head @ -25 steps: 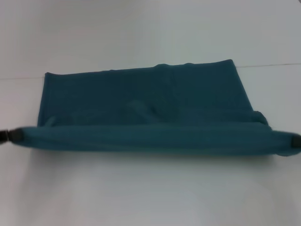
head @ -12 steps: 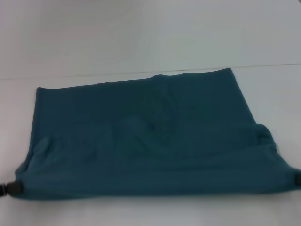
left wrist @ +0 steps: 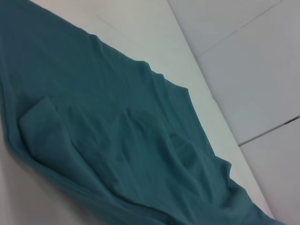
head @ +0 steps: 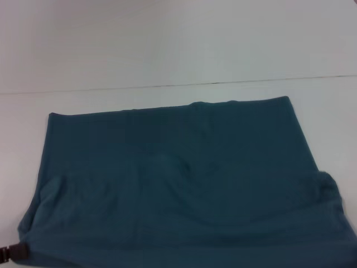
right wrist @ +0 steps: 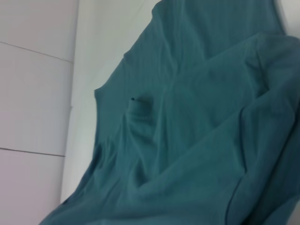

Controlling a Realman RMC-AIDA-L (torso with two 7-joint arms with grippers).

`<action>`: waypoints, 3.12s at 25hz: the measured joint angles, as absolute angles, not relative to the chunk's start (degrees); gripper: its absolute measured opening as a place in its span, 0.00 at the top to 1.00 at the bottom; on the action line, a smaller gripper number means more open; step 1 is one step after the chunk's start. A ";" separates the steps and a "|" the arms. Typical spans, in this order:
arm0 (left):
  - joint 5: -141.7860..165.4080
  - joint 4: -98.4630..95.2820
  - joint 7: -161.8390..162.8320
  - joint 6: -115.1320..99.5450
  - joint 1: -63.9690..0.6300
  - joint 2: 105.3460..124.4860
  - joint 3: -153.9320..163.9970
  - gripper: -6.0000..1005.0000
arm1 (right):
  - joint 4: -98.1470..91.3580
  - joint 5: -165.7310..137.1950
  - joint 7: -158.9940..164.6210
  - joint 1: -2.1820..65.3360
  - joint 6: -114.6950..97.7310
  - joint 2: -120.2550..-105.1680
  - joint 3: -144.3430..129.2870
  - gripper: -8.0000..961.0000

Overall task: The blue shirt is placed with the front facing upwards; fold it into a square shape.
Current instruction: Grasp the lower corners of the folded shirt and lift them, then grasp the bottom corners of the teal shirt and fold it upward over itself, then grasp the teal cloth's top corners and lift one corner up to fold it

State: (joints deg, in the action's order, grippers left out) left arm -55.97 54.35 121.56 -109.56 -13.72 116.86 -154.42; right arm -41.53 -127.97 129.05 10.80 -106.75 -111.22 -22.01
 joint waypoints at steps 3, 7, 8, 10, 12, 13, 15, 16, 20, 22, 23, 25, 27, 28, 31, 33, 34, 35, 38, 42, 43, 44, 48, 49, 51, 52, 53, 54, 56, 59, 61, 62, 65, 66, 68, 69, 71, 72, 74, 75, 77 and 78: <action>-55.97 54.63 121.67 -110.24 -13.07 117.00 -154.52 0.98 | -41.84 -127.97 129.02 9.35 -108.13 -111.77 -20.73 0.96; -55.76 54.61 121.40 -110.86 -12.94 117.10 -154.41 0.98 | -41.84 -127.96 128.98 8.26 -109.19 -111.91 -18.94 0.96; -55.70 54.34 121.10 -110.80 -13.14 117.11 -154.48 0.98 | -41.67 -127.91 128.92 8.28 -109.26 -111.92 -18.56 0.96; -55.72 53.40 120.67 -110.05 -14.07 116.90 -154.66 0.98 | -40.72 -127.73 128.73 9.03 -109.12 -111.68 -17.55 0.96; -55.88 52.24 120.69 -109.22 -15.79 116.21 -155.01 0.98 | -39.76 -127.59 128.74 10.84 -108.89 -111.26 -16.26 0.96; -56.00 51.81 120.86 -108.82 -16.82 115.80 -155.35 0.98 | -39.39 -127.51 128.88 12.01 -108.58 -111.04 -15.43 0.96; -56.07 50.84 121.15 -107.85 -18.85 115.06 -156.59 0.98 | -38.34 -127.49 129.30 14.36 -107.34 -110.44 -13.46 0.96; -56.13 50.12 121.24 -107.10 -20.12 114.57 -157.32 0.98 | -37.62 -127.47 129.50 15.42 -106.54 -110.13 -12.61 0.96; -56.16 44.98 121.44 -100.99 -25.29 112.41 -158.34 0.98 | -33.17 -127.41 130.48 20.85 -100.57 -108.49 -9.60 0.96; -56.14 42.73 121.75 -97.02 -27.70 111.64 -158.26 0.98 | -32.65 -127.35 130.96 22.86 -97.98 -108.26 -8.65 0.96; -55.96 41.28 121.97 -94.46 -29.16 111.19 -158.07 0.98 | -32.56 -127.31 131.32 24.12 -96.46 -108.21 -8.14 0.96; -55.60 39.02 122.23 -90.20 -31.44 110.64 -157.59 0.98 | -32.56 -127.12 132.12 26.76 -93.60 -108.08 -7.58 0.96; -55.46 37.41 122.33 -86.16 -33.33 110.51 -156.78 0.98 | -32.55 -126.90 132.76 28.97 -91.04 -107.95 -7.78 0.96; -55.44 37.05 122.38 -84.38 -34.05 110.55 -156.37 0.98 | -32.55 -126.89 133.10 29.85 -89.71 -107.89 -7.94 0.96; -55.43 36.59 122.81 -78.75 -36.18 110.98 -154.76 0.98 | -32.47 -126.99 134.15 32.40 -85.23 -107.81 -8.58 0.96; -55.40 35.90 123.45 -74.78 -37.29 111.11 -153.14 0.98 | -31.89 -127.06 134.90 33.56 -81.38 -107.77 -9.81 0.96; -55.40 35.44 123.68 -73.16 -37.70 111.13 -152.56 0.98 | -31.31 -126.99 135.12 34.02 -79.64 -107.71 -10.50 0.96; -55.40 34.89 123.82 -71.54 -38.04 111.13 -152.07 0.98 | -30.70 -126.90 135.18 34.40 -78.21 -107.66 -11.00 0.96; -55.40 33.00 124.02 -67.06 -39.29 111.15 -150.58 0.98 | -28.99 -126.69 135.19 35.60 -74.13 -107.71 -11.60 0.96; -55.47 31.56 123.72 -60.83 -40.58 112.33 -148.33 0.98 | -26.72 -126.52 134.71 37.41 -68.29 -108.42 -11.83 0.96; -55.54 31.65 123.06 -59.50 -40.70 113.05 -148.05 0.98 | -26.04 -126.31 134.49 37.92 -66.22 -108.76 -11.95 0.96; -55.68 31.96 122.24 -58.08 -40.79 113.68 -148.03 0.98 | -25.48 -126.06 134.05 38.44 -64.08 -109.13 -12.07 0.96; -55.98 33.14 119.26 -49.43 -41.26 117.27 -147.70 0.98 | -23.96 -125.03 130.14 41.16 -55.92 -111.42 -13.04 0.92; -55.99 33.31 119.12 -47.86 -41.28 117.81 -147.58 0.97 | -23.85 -124.99 129.18 41.69 -54.72 -111.85 -13.20 0.92; -56.10 34.02 118.70 -45.43 -41.36 118.81 -147.50 0.96 | -23.75 -124.92 127.35 42.79 -52.29 -112.57 -13.61 0.90; -56.15 34.42 118.49 -45.31 -41.35 119.04 -147.44 0.95 | -23.75 -124.92 126.86 43.03 -51.81 -112.70 -13.90 0.89; -56.19 35.02 118.31 -45.31 -41.23 119.23 -147.41 0.94 | -23.82 -124.92 126.08 43.26 -51.08 -112.84 -14.32 0.86; -56.20 35.71 118.22 -45.52 -41.01 119.33 -147.40 0.93 | -24.07 -124.92 124.97 43.41 -50.67 -112.93 -14.85 0.82; -56.20 37.27 118.11 -46.67 -40.31 119.45 -147.38 0.85 | -25.04 -124.89 120.57 43.46 -50.70 -113.17 -15.55 0.75; -55.89 40.46 118.76 -50.76 -38.51 119.53 -147.34 0.73 | -27.49 -123.83 113.09 42.29 -52.43 -114.35 -15.71 0.63; -55.27 42.04 121.24 -54.43 -37.08 119.28 -147.00 0.59 | -29.37 -121.43 109.48 40.60 -54.88 -115.45 -15.75 0.53; -54.79 42.90 122.95 -55.82 -36.33 119.02 -146.37 0.52 | -30.22 -119.60 108.07 39.49 -56.38 -115.96 -15.80 0.48; -52.58 45.33 127.89 -57.51 -34.33 118.47 -142.64 0.38 | -30.92 -115.59 106.05 37.06 -58.70 -116.65 -16.09 0.34; -51.41 46.30 129.63 -57.62 -33.68 118.31 -140.71 0.33 | -30.93 -114.79 105.70 36.30 -59.06 -116.71 -16.23 0.30; -48.44 47.74 132.73 -58.50 -33.23 117.96 -137.95 0.27 | -30.76 -114.22 105.34 35.51 -59.40 -116.74 -16.39 0.22; -47.56 47.98 133.56 -58.83 -33.28 117.89 -137.55 0.27 | -30.67 -114.12 105.18 35.12 -59.71 -116.75 -16.53 0.18; -43.13 48.48 137.13 -60.45 -34.17 117.27 -136.37 0.25 | -30.67 -114.10 105.14 34.64 -60.15 -116.75 -16.82 0.16; -41.08 48.49 138.59 -61.16 -34.72 117.04 -135.99 0.24 | -30.67 -114.10 105.13 34.47 -60.43 -116.76 -16.94 0.15; -37.48 48.69 140.88 -62.25 -35.73 116.82 -135.45 0.23 | -30.71 -114.09 105.12 34.22 -60.91 -116.77 -16.97 0.13; -36.46 48.72 141.34 -62.48 -36.07 116.82 -135.36 0.22 | -30.70 -114.08 105.11 34.17 -61.09 -116.77 -16.97 0.13; -34.27 48.41 142.07 -62.88 -37.02 116.92 -135.27 0.20 | -30.64 -114.08 105.10 34.11 -61.30 -116.81 -16.96 0.13; -33.52 47.99 142.25 -62.85 -37.46 116.94 -135.27 0.19 | -30.64 -114.09 105.10 34.11 -61.40 -116.83 -16.97 0.13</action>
State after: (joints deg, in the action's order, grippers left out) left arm -33.52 47.99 142.25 -62.85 -37.46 116.94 -135.27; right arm -30.64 -114.09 105.10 34.11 -61.40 -116.83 -16.97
